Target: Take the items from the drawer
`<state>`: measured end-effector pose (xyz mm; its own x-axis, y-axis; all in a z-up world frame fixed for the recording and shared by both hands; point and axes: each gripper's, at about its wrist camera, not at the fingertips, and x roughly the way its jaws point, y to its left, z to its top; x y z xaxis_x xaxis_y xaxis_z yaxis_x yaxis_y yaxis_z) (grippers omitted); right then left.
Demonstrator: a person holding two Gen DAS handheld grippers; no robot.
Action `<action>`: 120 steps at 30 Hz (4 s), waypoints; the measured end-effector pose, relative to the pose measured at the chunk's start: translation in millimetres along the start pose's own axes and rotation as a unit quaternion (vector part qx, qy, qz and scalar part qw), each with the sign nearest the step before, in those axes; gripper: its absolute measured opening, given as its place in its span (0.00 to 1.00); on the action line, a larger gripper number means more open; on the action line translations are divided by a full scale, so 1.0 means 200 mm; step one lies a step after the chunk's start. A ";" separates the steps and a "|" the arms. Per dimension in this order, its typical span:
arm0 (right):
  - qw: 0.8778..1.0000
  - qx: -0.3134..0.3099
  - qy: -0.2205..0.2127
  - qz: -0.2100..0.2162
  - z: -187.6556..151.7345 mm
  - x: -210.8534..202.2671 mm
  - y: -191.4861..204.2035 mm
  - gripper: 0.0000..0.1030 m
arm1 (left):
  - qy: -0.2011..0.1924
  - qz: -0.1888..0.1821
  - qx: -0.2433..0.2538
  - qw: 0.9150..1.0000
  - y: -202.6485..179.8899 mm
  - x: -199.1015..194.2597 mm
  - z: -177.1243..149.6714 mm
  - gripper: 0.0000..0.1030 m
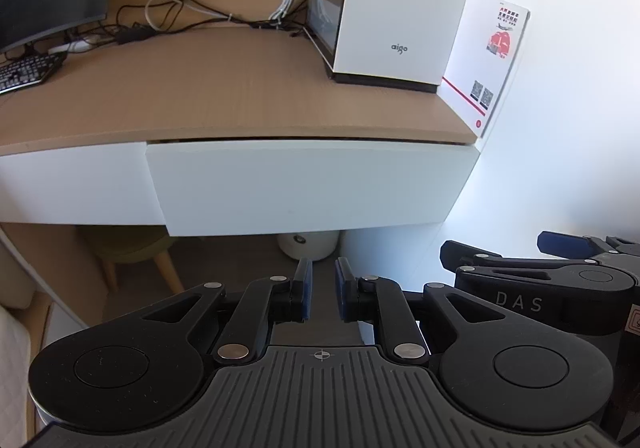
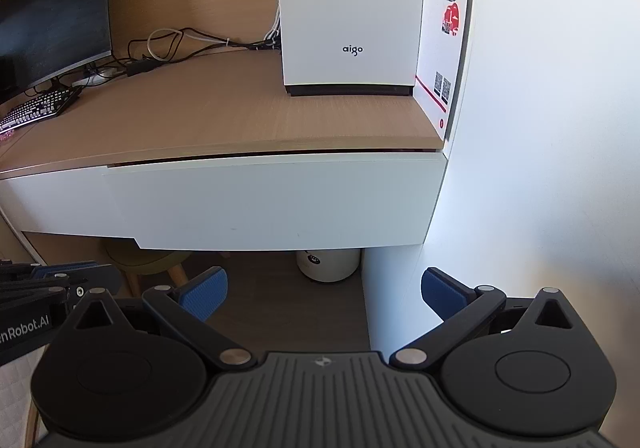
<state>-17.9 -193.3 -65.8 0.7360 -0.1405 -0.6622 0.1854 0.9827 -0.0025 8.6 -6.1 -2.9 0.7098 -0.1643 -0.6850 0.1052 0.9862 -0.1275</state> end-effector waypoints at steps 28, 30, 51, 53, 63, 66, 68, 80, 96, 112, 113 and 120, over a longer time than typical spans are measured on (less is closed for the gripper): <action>1.000 0.002 0.006 0.001 -0.02 0.00 0.05 1.00 | 0.003 -0.009 -0.001 1.000 0.01 0.02 -0.02 0.15; 1.000 -0.001 0.006 0.001 -0.02 0.00 0.06 1.00 | 0.005 -0.012 -0.002 1.000 0.01 0.02 -0.02 0.15; 0.999 0.011 -0.027 -0.022 0.07 0.00 0.19 1.00 | 0.003 -0.043 -0.006 0.999 0.30 0.00 0.05 0.15; 0.999 0.012 -0.033 -0.031 0.09 -0.01 0.20 1.00 | -0.001 -0.041 -0.009 0.999 0.33 0.00 0.06 0.15; 0.997 0.011 -0.041 -0.059 0.18 0.05 0.19 1.00 | -0.007 -0.020 -0.086 0.996 0.59 0.07 0.12 0.16; 0.998 0.006 -0.037 -0.058 0.21 0.11 0.18 1.00 | -0.010 0.006 -0.102 0.995 0.67 0.12 0.17 0.16; 0.998 0.006 -0.037 -0.053 0.24 0.16 0.17 1.00 | -0.014 0.020 -0.108 0.994 0.71 0.15 0.21 0.16; 1.000 0.007 -0.009 -0.022 0.41 0.57 0.12 1.00 | 0.005 0.068 -0.102 0.992 0.74 0.43 0.45 0.16; 0.999 -0.010 0.002 -0.034 0.44 0.71 0.05 1.00 | -0.048 0.040 -0.159 0.985 1.06 0.59 0.47 0.18; 0.999 -0.020 -0.002 -0.030 0.48 0.92 0.20 1.00 | -0.014 0.038 -0.165 0.985 1.03 0.75 0.48 0.31; 0.999 -0.015 -0.004 -0.035 0.49 0.93 0.20 1.00 | -0.016 0.039 -0.165 0.985 1.02 0.75 0.48 0.33; 0.999 -0.005 -0.012 -0.032 0.48 0.98 0.20 1.00 | -0.011 0.026 -0.219 0.975 1.06 0.77 0.45 0.40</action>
<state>195.9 -193.8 -122.9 0.7386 -0.2060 -0.6419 0.2256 0.9728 -0.0526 202.7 180.2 -70.2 0.7209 -0.1087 -0.6844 -0.2359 0.8902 -0.3898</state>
